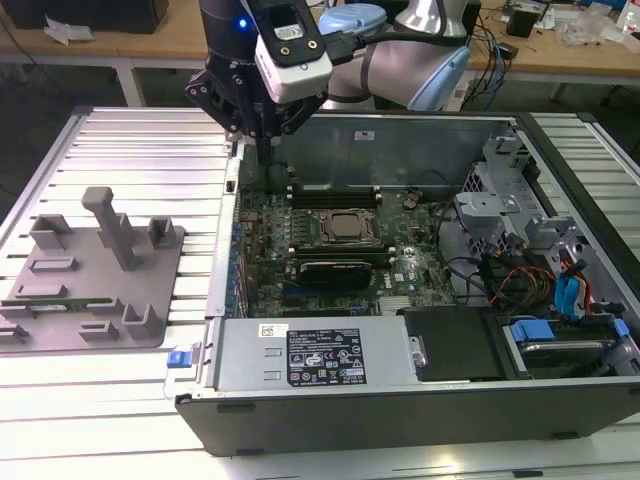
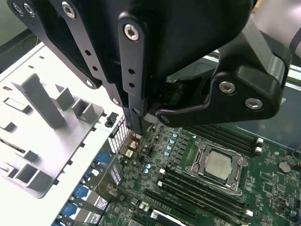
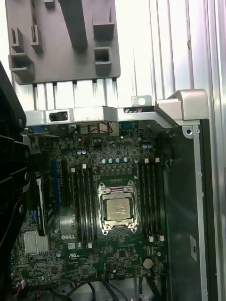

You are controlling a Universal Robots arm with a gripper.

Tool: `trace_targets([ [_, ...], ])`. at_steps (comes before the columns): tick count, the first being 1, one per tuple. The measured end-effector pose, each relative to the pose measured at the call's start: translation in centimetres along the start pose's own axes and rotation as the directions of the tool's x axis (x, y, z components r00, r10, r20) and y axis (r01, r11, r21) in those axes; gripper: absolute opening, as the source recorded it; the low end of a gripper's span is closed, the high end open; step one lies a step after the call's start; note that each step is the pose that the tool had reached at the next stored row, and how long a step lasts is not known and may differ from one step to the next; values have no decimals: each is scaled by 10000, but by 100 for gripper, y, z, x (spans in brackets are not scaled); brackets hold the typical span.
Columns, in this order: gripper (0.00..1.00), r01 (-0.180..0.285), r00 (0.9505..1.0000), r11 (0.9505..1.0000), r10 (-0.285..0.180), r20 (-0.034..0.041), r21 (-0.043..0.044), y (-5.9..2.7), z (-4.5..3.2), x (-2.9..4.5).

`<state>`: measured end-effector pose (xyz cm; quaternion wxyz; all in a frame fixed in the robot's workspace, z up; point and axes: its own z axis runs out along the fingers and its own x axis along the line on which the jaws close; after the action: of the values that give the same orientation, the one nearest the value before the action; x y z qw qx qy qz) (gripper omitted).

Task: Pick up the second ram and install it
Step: 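Reach for the second ram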

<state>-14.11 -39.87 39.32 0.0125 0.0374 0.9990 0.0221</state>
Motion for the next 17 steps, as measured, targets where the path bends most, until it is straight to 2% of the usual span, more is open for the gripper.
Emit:
trace_targets([
  [9,8,-1,10000,10000,1,0,0,-3,0,39],
  [17,8,0,10000,10000,0,1,0,-8,-1,109],
])
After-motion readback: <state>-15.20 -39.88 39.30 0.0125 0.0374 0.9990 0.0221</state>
